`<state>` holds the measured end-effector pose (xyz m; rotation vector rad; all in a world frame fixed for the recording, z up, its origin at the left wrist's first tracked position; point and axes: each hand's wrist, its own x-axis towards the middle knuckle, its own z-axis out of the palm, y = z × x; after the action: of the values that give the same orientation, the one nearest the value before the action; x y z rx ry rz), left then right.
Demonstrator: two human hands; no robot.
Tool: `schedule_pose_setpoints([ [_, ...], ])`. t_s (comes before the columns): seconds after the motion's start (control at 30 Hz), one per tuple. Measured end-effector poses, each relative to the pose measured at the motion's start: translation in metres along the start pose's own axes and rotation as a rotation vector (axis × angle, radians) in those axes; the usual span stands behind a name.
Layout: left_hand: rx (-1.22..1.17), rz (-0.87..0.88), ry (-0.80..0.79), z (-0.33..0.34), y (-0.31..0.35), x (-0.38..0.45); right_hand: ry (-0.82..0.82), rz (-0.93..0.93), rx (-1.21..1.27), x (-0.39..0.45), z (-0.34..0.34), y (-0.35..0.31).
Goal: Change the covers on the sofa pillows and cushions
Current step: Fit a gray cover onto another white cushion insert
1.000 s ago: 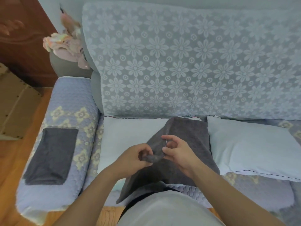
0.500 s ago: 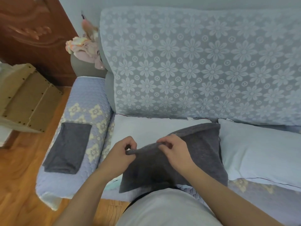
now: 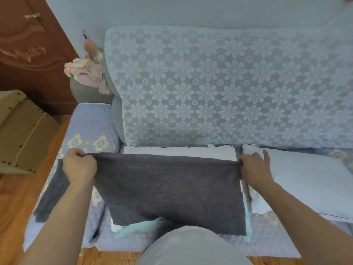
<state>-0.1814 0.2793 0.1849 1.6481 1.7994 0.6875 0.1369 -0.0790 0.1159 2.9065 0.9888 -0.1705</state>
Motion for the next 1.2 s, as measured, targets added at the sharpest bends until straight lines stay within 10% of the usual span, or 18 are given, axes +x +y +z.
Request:
schedule_pose_setpoints([
  [0.1, 0.357, 0.03, -0.162, 0.025, 0.009, -0.017, 0.103, -0.084, 0.262, -0.015, -0.036, -0.005],
  [0.33, 0.083, 1.065, -1.069, 0.059, 0.091, -0.162, 0.224, -0.359, 0.842, -0.066, -0.117, -0.085],
  [0.57, -0.029, 1.046, -0.831, 0.052, 0.109, -0.171, 0.099, 0.053, 1.33, -0.087, -0.134, -0.089],
  [0.87, -0.03, 0.926, -0.695, 0.037, 0.104, -0.186, 0.091, -0.03, 1.292, -0.087, -0.134, -0.087],
  [1.07, -0.042, 0.681, -1.07, 0.006, 0.116, -0.193, 0.182, -0.06, 1.369, -0.094, -0.131, -0.089],
  [1.2, -0.088, 0.811, -0.817, 0.007, 0.116, -0.199, 0.188, -0.076, 1.34, -0.096, -0.134, -0.093],
])
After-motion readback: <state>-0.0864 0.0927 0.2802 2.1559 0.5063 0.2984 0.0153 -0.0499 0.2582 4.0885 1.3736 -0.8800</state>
